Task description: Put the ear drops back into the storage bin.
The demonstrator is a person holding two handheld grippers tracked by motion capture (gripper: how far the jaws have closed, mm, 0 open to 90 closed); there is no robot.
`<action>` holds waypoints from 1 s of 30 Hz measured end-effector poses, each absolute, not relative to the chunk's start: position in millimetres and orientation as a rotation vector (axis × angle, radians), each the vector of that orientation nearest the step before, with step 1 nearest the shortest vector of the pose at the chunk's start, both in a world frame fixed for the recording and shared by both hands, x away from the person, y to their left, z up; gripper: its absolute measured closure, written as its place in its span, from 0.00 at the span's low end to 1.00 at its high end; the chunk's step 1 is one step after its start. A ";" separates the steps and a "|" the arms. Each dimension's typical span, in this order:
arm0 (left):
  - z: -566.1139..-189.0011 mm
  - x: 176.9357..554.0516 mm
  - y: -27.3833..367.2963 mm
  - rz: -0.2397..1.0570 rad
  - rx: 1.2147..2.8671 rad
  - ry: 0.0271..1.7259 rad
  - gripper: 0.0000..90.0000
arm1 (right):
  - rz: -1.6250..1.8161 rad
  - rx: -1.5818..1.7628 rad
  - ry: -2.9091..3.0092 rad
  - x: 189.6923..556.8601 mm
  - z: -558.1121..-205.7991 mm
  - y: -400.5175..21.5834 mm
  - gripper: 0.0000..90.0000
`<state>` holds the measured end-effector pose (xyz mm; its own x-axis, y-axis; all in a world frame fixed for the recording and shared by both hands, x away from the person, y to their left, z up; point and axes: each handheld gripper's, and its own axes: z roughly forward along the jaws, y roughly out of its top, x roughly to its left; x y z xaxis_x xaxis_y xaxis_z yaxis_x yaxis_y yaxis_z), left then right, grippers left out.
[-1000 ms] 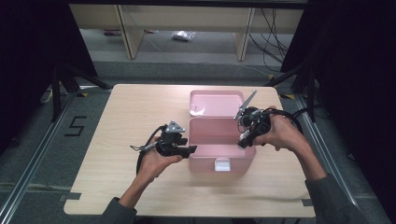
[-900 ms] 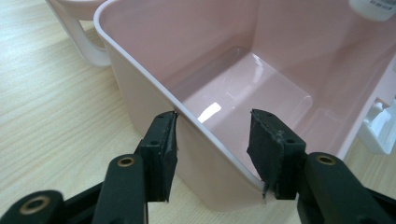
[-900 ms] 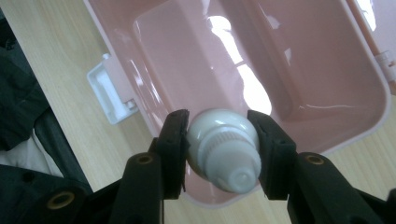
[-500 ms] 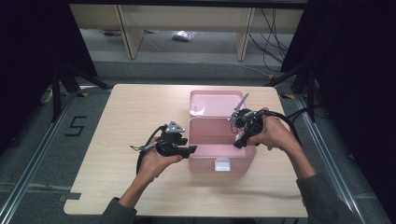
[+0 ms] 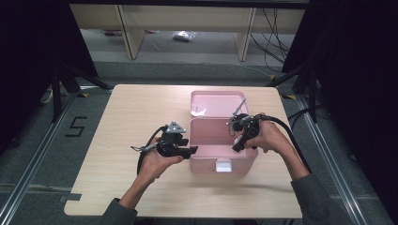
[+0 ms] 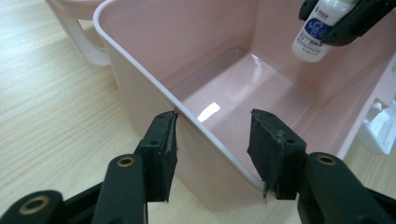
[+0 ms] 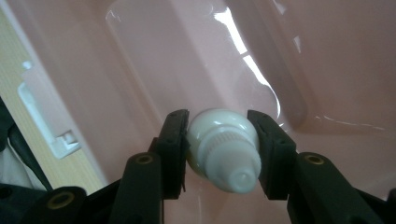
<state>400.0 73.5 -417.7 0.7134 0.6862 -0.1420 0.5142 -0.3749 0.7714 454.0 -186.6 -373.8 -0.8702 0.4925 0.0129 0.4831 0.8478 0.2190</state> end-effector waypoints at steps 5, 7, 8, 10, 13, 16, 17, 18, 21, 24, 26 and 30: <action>-417.7 400.0 73.6 0.252 2.060 0.913 0.57 | 0.335 0.796 2.979 456.2 -381.4 -184.1 0.67; -417.7 400.0 73.6 0.253 2.061 0.912 0.57 | 0.327 0.794 2.981 456.8 -383.9 -183.0 0.67; -417.7 400.0 73.6 0.253 2.060 0.913 0.57 | 0.320 0.801 2.979 456.5 -385.2 -182.3 0.67; -417.7 400.1 73.6 0.253 2.060 0.912 0.57 | 0.317 0.780 2.981 457.0 -386.2 -181.7 0.67; -417.6 400.2 73.8 0.247 2.063 0.909 0.57 | 0.319 0.777 2.984 457.1 -389.1 -179.3 0.67; -417.6 400.2 73.8 0.247 2.063 0.909 0.57 | 0.310 0.769 2.984 457.2 -391.5 -177.1 0.67; -417.6 400.2 73.8 0.248 2.063 0.909 0.57 | 0.303 0.758 2.988 457.6 -392.5 -176.8 0.67; -417.7 400.2 73.8 0.247 2.063 0.908 0.57 | 0.298 0.778 2.987 457.1 -393.2 -176.5 0.67; -417.6 400.2 73.7 0.248 2.062 0.910 0.57 | 0.292 0.770 2.980 457.6 -394.6 -176.5 0.67; -417.6 400.2 73.8 0.248 2.064 0.909 0.57 | 0.300 0.748 2.990 459.1 -398.6 -177.5 0.67; -417.6 400.2 73.7 0.247 2.063 0.909 0.57 | 0.284 0.779 2.987 458.2 -401.3 -178.7 0.67; -417.6 400.2 73.7 0.247 2.063 0.909 0.57 | 0.297 0.765 2.991 459.3 -405.4 -181.0 0.67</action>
<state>400.2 73.7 -417.6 0.7166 0.6824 -0.1443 0.5152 -0.3783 0.7691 459.3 -181.0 -405.4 -0.8776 0.4794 0.0083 0.4716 0.8600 0.1948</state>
